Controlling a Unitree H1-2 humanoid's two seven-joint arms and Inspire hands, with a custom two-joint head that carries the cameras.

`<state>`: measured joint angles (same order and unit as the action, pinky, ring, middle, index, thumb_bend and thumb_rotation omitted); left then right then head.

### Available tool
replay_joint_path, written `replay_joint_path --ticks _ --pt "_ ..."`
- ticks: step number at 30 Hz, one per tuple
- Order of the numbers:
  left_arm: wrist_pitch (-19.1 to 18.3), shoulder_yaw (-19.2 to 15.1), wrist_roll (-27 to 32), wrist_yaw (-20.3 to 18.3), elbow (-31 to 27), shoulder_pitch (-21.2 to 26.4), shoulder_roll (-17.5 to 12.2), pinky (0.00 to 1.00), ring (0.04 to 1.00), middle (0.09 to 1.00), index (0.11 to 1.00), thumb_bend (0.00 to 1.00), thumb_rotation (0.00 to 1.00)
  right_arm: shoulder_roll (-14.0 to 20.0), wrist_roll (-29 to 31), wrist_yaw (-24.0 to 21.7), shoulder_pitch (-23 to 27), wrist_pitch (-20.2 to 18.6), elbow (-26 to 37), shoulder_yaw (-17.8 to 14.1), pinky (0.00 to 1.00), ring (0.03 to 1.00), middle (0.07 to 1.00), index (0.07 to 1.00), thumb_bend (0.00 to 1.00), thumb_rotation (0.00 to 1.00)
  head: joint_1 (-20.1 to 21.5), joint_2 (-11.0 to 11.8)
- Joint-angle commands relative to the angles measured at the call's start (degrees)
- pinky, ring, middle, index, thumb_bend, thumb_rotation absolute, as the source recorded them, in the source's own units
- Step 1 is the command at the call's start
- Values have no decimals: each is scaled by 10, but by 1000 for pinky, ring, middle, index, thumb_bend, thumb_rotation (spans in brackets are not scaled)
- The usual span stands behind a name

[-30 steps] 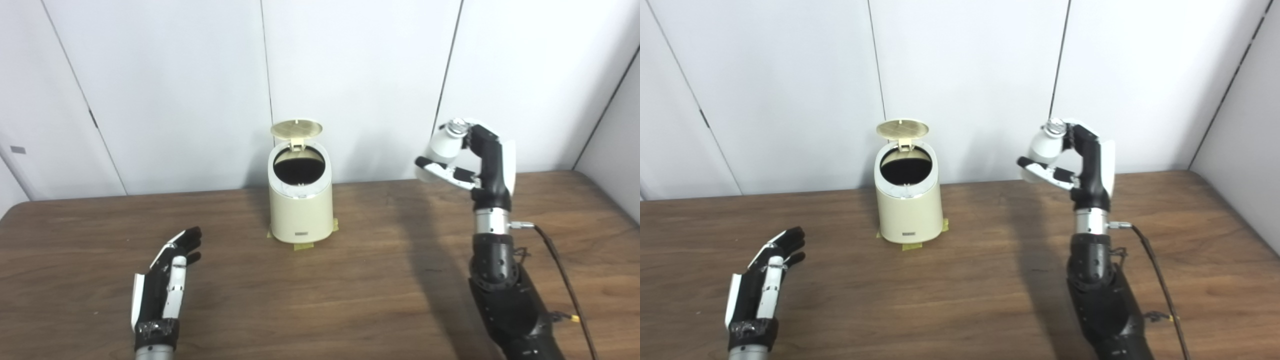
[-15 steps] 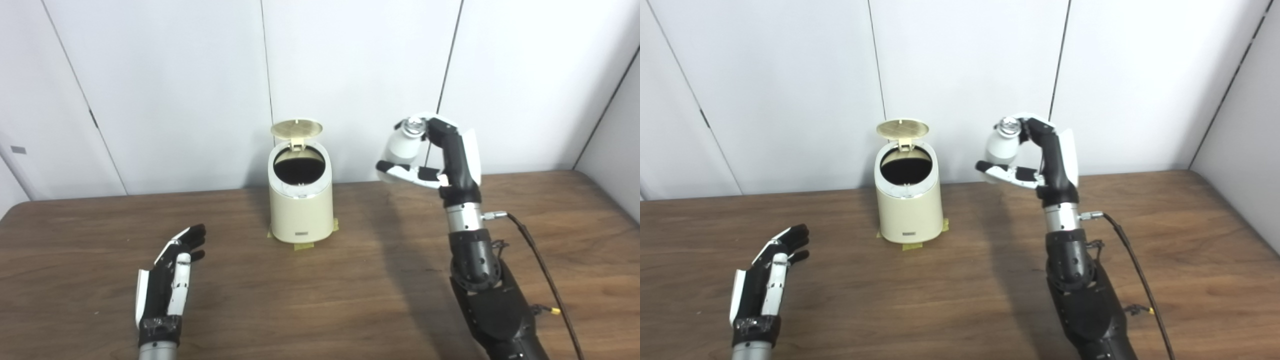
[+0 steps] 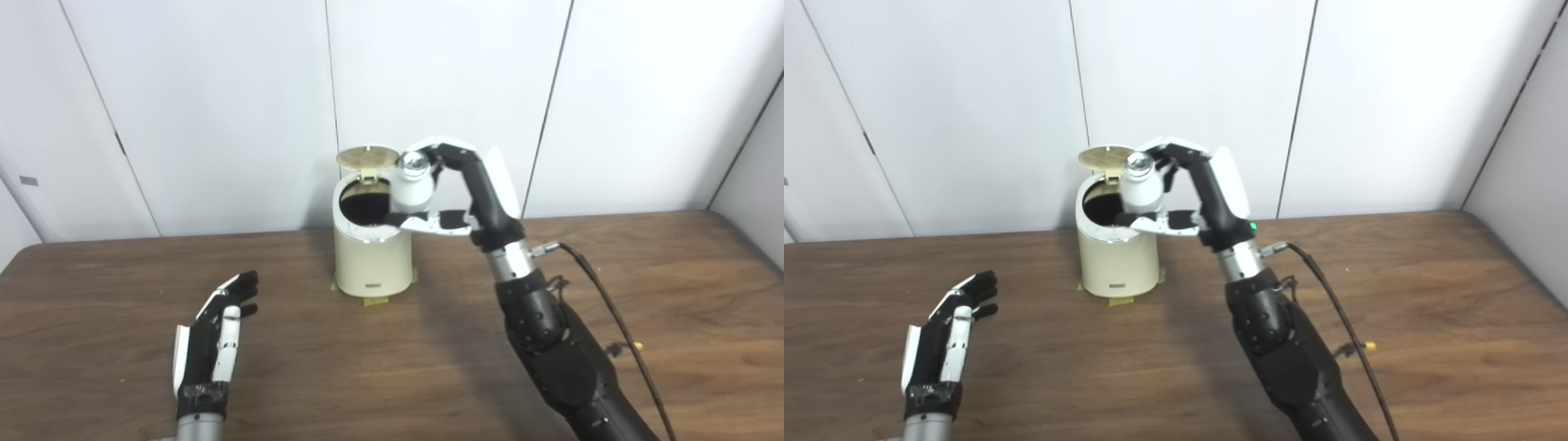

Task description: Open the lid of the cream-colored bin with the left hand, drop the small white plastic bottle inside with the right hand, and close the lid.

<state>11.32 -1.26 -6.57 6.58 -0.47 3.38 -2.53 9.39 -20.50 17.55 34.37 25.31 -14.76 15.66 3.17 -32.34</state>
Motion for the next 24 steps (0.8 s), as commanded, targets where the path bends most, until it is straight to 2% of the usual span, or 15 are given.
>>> replay_joint_path --ticks 1,2,4,6,9,14,18,24 --pt "6 10 -20 5 23 -13 11 752 815 815 797 171 793 4 16 2 40 16 1 13 290 391 506 524 511 0 -1 -1" --pt "4 11 -21 6 22 -13 13 756 815 816 800 156 786 6 14 8 45 16 -7 22 269 383 508 524 511 0 -1 -1" --pt "1 12 -23 8 18 -14 15 761 813 817 808 126 785 7 2 22 57 16 -22 39 239 435 479 504 517 0 -5 -2" --pt "1 14 -26 10 16 -15 15 764 814 819 810 116 787 8 -3 30 64 16 -31 48 248 443 474 501 518 0 -7 -3" --pt "1 15 -26 11 14 -15 18 757 813 820 808 124 814 8 -2 33 78 16 -49 63 322 397 498 522 513 0 -14 -3" --pt "-1 17 -40 18 12 -16 22 747 811 818 803 132 865 12 1 54 109 16 -95 99 365 408 504 514 515 0 -18 -3" --pt "-4 18 -41 19 8 -18 25 757 816 822 805 131 903 15 0 79 131 16 -125 125 350 401 512 505 514 0 -22 -3" --pt "-9 24 -47 23 5 -20 25 773 822 822 804 147 908 17 9 121 160 16 -161 165 339 394 515 497 515 0 -27 -3"
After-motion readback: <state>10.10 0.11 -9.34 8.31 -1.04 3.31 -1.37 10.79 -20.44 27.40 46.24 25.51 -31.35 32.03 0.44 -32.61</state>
